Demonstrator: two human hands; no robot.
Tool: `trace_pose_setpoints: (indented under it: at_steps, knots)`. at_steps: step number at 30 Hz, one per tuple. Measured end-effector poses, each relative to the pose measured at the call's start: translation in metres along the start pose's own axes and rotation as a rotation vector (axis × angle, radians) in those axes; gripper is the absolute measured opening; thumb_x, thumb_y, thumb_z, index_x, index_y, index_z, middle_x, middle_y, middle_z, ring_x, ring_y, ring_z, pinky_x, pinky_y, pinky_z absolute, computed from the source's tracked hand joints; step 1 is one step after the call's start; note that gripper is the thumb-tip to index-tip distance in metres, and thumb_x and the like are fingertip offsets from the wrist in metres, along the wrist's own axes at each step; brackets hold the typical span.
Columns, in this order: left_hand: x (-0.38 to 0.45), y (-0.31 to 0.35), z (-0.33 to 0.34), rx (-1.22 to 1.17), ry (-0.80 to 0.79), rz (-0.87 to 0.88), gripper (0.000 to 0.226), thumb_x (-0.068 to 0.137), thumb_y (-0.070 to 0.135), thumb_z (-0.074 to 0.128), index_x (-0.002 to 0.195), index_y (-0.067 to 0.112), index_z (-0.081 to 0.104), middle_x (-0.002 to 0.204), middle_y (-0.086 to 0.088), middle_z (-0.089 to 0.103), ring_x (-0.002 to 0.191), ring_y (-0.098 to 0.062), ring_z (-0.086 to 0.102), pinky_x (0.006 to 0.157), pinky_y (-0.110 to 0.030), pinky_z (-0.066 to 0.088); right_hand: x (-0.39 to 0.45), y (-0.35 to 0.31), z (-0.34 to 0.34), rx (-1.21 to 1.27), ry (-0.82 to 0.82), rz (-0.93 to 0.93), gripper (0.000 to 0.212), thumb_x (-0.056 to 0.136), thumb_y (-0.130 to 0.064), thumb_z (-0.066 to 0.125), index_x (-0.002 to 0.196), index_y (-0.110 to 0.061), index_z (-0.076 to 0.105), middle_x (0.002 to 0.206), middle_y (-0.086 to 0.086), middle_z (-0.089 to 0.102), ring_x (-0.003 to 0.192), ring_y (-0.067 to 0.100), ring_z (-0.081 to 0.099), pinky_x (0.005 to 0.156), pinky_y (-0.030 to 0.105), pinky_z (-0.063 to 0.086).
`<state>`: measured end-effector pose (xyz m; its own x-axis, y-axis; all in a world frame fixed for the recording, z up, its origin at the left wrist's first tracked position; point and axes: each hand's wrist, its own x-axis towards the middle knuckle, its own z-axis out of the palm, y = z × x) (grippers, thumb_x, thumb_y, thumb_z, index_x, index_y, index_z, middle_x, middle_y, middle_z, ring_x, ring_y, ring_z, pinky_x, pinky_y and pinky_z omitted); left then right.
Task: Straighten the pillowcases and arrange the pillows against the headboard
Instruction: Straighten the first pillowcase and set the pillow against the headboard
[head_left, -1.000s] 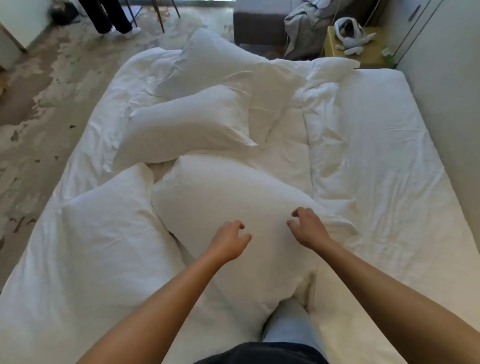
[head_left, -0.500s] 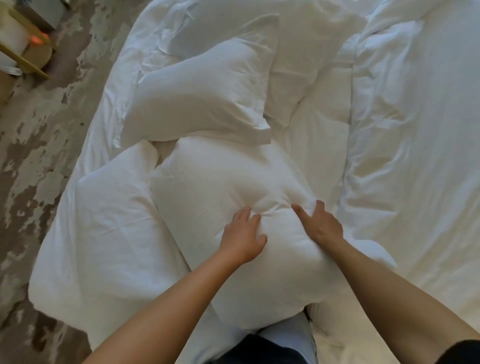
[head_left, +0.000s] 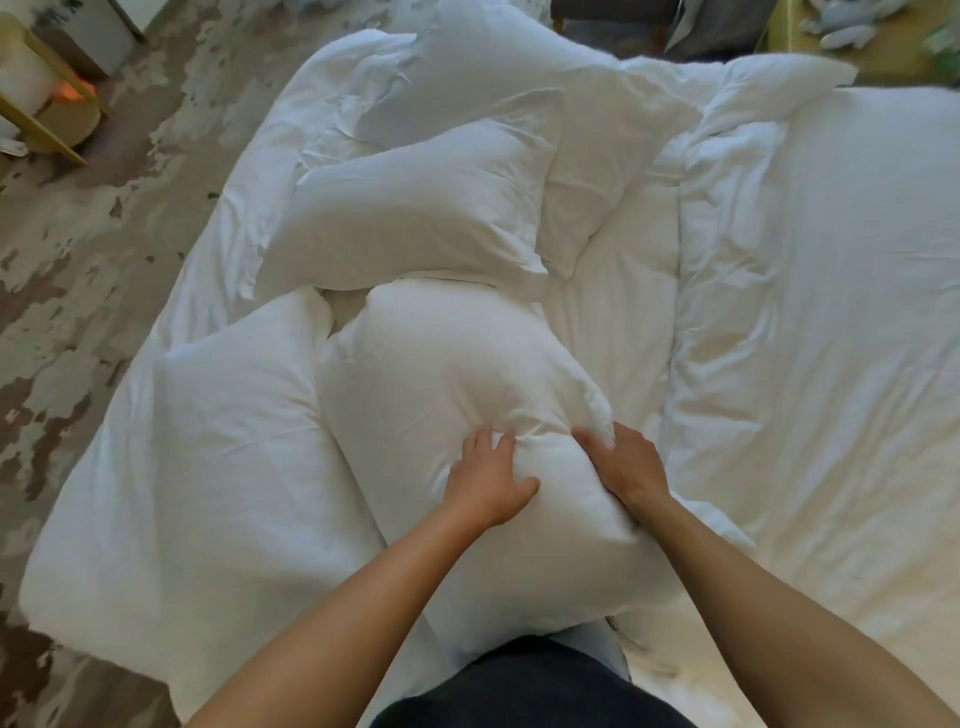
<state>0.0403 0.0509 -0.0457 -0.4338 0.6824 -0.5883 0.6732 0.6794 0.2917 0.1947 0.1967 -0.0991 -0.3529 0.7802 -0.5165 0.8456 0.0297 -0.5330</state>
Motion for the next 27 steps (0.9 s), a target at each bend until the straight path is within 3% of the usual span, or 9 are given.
trace_pose_setpoints:
  at_steps: [5,11,15,18,21,25,27]
  knots:
    - [-0.059,-0.026,-0.006,-0.1,0.033,0.093,0.084,0.088,0.061,0.055,0.159,0.029,0.024,0.163,-0.013,0.022,0.153,-0.03,0.015,0.115,-0.048,0.039,-0.078,-0.018,0.007,-0.051,0.112,-0.111,0.056,0.083,-0.08,0.051,0.091,-0.029,0.071,0.085,-0.008,0.072,0.079,0.016,0.066,0.072,0.039,0.054]
    - [-0.137,-0.077,-0.003,-0.154,0.113,0.216,0.083,0.087,0.061,0.057,0.158,0.032,0.025,0.158,-0.01,0.025,0.151,-0.029,0.02,0.114,-0.046,0.039,-0.181,-0.047,0.031,-0.079,0.208,-0.294,0.042,0.086,-0.07,0.059,0.085,-0.03,0.07,0.071,-0.012,0.068,0.068,0.009,0.065,0.056,0.028,0.045]
    - [-0.181,-0.112,-0.004,-0.14,0.118,0.289,0.082,0.088,0.058,0.058,0.158,0.041,0.02,0.163,-0.01,0.02,0.153,-0.028,0.02,0.113,-0.045,0.038,-0.242,-0.058,0.037,-0.075,0.27,-0.378,0.028,0.093,-0.056,0.066,0.081,-0.032,0.067,0.07,-0.012,0.067,0.066,0.014,0.065,0.059,0.032,0.047]
    - [-0.203,-0.127,-0.005,-0.108,0.133,0.347,0.083,0.087,0.061,0.057,0.158,0.045,0.017,0.164,-0.008,0.021,0.152,-0.027,0.024,0.112,-0.044,0.04,-0.278,-0.07,0.036,-0.143,0.362,-0.437,0.028,0.095,-0.05,0.067,0.077,-0.029,0.064,0.066,-0.01,0.064,0.061,0.017,0.059,0.058,0.031,0.04]
    - [-0.22,-0.132,-0.005,-0.122,0.15,0.376,0.084,0.088,0.063,0.055,0.159,0.043,0.015,0.165,-0.008,0.02,0.152,-0.027,0.022,0.114,-0.043,0.038,-0.304,-0.087,0.029,-0.177,0.407,-0.483,0.027,0.096,-0.046,0.067,0.077,-0.026,0.067,0.063,-0.009,0.063,0.059,0.019,0.06,0.058,0.032,0.043]
    - [-0.24,-0.129,-0.003,-0.174,0.196,0.407,0.084,0.087,0.065,0.055,0.159,0.041,0.019,0.16,-0.007,0.03,0.149,-0.025,0.029,0.112,-0.043,0.041,-0.337,-0.101,0.014,-0.234,0.415,-0.523,0.026,0.098,-0.044,0.067,0.09,-0.021,0.076,0.072,0.0,0.073,0.065,0.025,0.067,0.065,0.039,0.054]
    - [-0.253,-0.125,0.001,-0.179,0.218,0.426,0.083,0.084,0.069,0.057,0.156,0.042,0.024,0.153,-0.004,0.038,0.143,-0.024,0.036,0.108,-0.042,0.046,-0.354,-0.097,0.006,-0.256,0.419,-0.547,0.032,0.098,-0.043,0.067,0.084,-0.015,0.073,0.067,0.003,0.069,0.061,0.028,0.064,0.062,0.042,0.053]
